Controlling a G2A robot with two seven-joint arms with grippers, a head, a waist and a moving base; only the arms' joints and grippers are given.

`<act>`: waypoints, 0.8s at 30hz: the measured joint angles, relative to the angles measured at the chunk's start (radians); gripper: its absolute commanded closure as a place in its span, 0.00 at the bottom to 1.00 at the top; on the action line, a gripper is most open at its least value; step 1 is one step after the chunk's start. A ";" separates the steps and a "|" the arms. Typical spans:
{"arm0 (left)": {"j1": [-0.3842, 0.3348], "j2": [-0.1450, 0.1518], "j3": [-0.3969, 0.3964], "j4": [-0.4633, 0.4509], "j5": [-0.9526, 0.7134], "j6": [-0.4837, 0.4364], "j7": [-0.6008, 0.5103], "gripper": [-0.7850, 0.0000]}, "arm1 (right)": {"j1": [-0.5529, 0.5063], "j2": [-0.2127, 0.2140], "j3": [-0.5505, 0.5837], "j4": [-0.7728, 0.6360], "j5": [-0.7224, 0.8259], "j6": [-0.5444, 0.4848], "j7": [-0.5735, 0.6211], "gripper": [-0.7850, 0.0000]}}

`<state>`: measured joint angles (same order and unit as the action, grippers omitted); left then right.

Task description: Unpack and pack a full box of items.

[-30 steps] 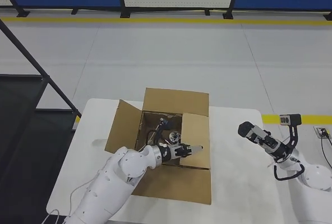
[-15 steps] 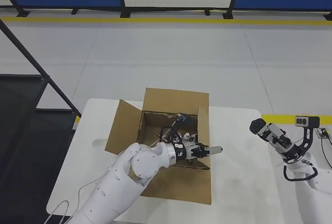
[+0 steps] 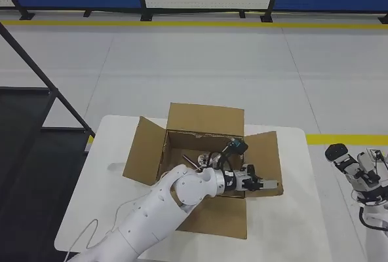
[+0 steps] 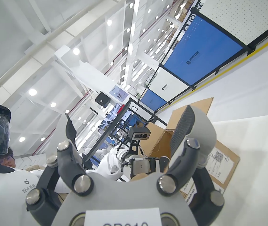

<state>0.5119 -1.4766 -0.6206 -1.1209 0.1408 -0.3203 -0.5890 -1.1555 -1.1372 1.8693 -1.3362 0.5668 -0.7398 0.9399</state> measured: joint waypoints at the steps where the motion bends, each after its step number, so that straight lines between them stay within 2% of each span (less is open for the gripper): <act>1: -0.011 -0.010 0.011 0.021 -0.007 -0.001 -0.005 0.00 | -0.006 0.001 0.002 -0.002 0.003 0.000 -0.001 0.00; 13: -0.080 -0.088 0.074 0.187 -0.041 -0.023 -0.042 0.00 | -0.006 0.010 -0.018 0.005 0.013 -0.008 -0.016 0.00; 19: -0.089 -0.110 0.076 0.239 -0.053 -0.045 -0.063 0.00 | -0.002 0.012 -0.035 0.012 0.014 -0.016 -0.029 0.00; 24: -0.092 -0.112 0.051 0.244 -0.051 -0.072 -0.060 0.00 | 0.004 0.014 -0.047 0.015 0.006 -0.020 -0.050 0.00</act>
<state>0.4195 -1.5884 -0.5691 -0.8766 0.0895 -0.3924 -0.6489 -1.1512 -1.1236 1.8218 -1.3214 0.5729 -0.7595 0.8894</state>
